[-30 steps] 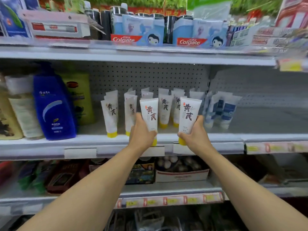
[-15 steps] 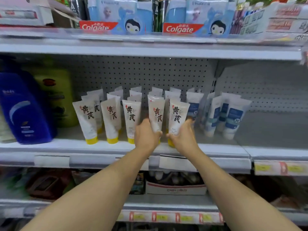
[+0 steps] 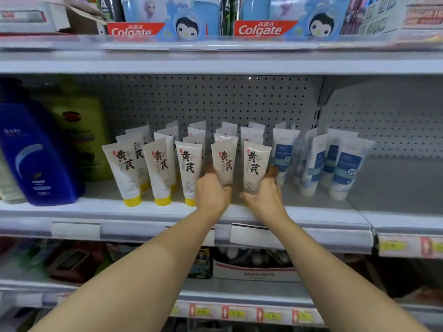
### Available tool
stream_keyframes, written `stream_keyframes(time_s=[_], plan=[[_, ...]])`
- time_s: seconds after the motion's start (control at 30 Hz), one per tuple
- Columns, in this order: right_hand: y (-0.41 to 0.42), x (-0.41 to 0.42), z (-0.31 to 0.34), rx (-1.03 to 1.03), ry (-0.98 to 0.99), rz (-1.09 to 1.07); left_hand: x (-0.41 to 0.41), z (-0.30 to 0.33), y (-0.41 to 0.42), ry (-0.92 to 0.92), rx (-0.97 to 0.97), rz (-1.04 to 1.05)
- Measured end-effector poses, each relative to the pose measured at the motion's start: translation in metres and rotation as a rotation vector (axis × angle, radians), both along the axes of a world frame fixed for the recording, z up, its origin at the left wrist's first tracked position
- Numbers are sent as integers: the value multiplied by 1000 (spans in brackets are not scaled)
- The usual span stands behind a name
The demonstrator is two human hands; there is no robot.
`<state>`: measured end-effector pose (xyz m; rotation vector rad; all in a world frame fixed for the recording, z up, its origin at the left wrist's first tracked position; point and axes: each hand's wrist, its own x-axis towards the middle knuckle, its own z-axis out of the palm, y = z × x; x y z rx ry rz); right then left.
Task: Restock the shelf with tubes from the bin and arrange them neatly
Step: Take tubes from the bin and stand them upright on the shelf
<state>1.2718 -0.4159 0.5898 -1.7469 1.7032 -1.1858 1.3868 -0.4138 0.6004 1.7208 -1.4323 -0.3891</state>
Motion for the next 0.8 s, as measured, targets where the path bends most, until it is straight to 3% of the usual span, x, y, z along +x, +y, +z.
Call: stream_keyframes(time_s=[0.13,0.3,0.53,0.8], plan=[[16,-5,1,31,35,-79,-1,2,6,13,44,-20],[50,-6,2,45,301,-165,1,7,23,2,149,-26],[108,27,3,106,588,-16,27,20,57,-7,129,-127],[157,108,-9,176,680,221,115,21,106,-79,154,-114]])
